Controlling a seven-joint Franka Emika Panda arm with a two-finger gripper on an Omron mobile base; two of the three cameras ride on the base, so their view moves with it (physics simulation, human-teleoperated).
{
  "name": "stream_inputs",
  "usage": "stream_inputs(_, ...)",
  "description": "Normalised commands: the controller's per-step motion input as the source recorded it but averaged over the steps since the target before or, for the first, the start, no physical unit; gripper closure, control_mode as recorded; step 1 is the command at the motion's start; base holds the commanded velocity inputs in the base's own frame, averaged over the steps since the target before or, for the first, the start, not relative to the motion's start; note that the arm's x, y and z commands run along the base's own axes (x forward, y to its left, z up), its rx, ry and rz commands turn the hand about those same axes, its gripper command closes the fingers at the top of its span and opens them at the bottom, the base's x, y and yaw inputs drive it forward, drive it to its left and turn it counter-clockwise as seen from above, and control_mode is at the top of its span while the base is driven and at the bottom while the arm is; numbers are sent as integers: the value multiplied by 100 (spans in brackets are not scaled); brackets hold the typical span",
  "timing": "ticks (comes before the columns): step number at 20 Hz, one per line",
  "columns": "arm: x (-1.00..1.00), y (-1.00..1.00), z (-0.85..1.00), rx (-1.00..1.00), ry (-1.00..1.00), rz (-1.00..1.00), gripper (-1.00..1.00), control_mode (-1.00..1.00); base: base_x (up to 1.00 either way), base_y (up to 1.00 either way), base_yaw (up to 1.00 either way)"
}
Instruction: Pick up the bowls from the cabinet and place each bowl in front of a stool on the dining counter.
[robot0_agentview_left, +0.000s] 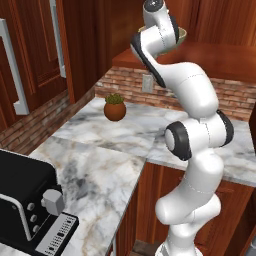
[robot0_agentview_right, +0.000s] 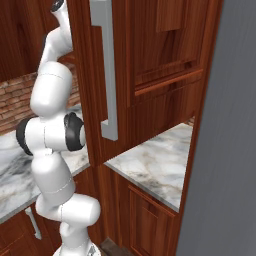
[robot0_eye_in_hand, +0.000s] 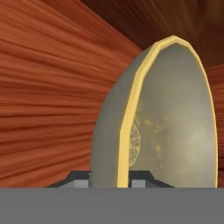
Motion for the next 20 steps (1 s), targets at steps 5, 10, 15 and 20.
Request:
stream_inputs(5,-19,0,0,1,-5,-2,100,-100,0,0,0)
stream_inputs(10,-78,0,0,0,-18,-10,100,-100,0,0,0)
stream_inputs(15,-91,0,-19,0,-8,-11,100,-100,0,0,0)
stream_inputs(20,-100,0,0,0,-4,-1,100,-100,0,0,0)
